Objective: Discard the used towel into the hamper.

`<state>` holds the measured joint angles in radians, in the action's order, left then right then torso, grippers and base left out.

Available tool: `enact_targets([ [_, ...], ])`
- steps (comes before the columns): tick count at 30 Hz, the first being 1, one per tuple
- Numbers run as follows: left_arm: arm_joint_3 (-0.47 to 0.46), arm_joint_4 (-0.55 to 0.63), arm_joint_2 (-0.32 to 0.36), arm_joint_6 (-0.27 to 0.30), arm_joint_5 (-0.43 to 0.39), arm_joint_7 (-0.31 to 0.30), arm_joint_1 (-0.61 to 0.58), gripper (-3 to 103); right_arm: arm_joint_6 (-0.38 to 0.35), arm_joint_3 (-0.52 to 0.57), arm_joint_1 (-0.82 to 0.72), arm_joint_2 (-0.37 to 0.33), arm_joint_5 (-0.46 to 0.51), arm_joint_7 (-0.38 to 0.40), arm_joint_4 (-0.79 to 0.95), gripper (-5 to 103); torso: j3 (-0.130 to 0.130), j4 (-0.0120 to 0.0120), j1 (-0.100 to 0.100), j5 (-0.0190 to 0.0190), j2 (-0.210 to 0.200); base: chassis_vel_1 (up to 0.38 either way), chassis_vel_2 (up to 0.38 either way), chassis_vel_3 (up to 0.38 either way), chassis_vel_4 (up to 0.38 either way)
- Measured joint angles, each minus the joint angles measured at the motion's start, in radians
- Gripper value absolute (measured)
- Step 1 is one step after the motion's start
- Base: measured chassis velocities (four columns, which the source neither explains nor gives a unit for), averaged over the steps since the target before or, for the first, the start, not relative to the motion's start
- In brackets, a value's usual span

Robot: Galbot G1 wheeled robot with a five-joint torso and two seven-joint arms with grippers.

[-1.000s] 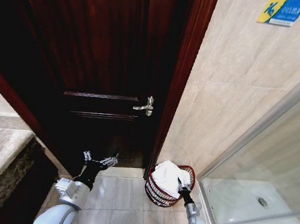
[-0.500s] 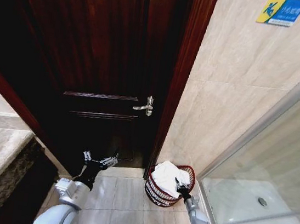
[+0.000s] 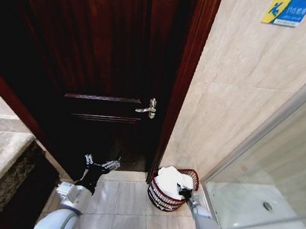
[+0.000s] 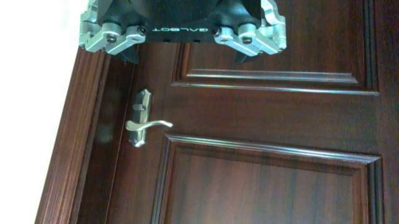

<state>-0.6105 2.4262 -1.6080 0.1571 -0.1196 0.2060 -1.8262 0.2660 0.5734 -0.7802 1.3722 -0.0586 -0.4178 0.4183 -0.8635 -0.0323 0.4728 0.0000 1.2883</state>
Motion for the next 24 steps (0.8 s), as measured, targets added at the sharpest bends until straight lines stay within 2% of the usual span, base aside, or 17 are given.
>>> enact_targets([
  [6, 0.0, 0.0, 0.0, 0.0, 0.0, 0.0, 0.0, 100, -0.028, 0.048, 0.061, 0.006, -0.095, 0.005, -0.083, 8, 0.0, -0.0001, 0.0, -0.0001, 0.0, 0.0, 0.0, 0.0, 0.0],
  [14, 0.0, 0.0, 0.0, 0.0, 0.0, 0.0, 0.0, 100, -0.03, 0.084, 0.086, 0.013, -0.13, 0.009, -0.139, 8, 0.0, -0.0001, 0.0, 0.0001, 0.0, 0.0, 0.0, 0.0, 0.0],
  [17, 0.0, 0.0, 0.0, 0.0, 0.0, 0.0, 0.0, 100, -0.042, 0.112, 0.095, 0.017, -0.195, 0.034, -0.161, 7, 0.0, -0.0001, 0.0, 0.0, 0.0, 0.0, 0.0, 0.0, 0.0],
  [24, 0.0, 0.0, 0.0, 0.0, 0.0, 0.0, 0.0, 100, -0.07, 0.115, 0.108, 0.009, -0.216, 0.07, -0.186, 7, 0.0, -0.0002, 0.0, 0.0001, 0.0, 0.0, 0.0, 0.0, 0.0],
])
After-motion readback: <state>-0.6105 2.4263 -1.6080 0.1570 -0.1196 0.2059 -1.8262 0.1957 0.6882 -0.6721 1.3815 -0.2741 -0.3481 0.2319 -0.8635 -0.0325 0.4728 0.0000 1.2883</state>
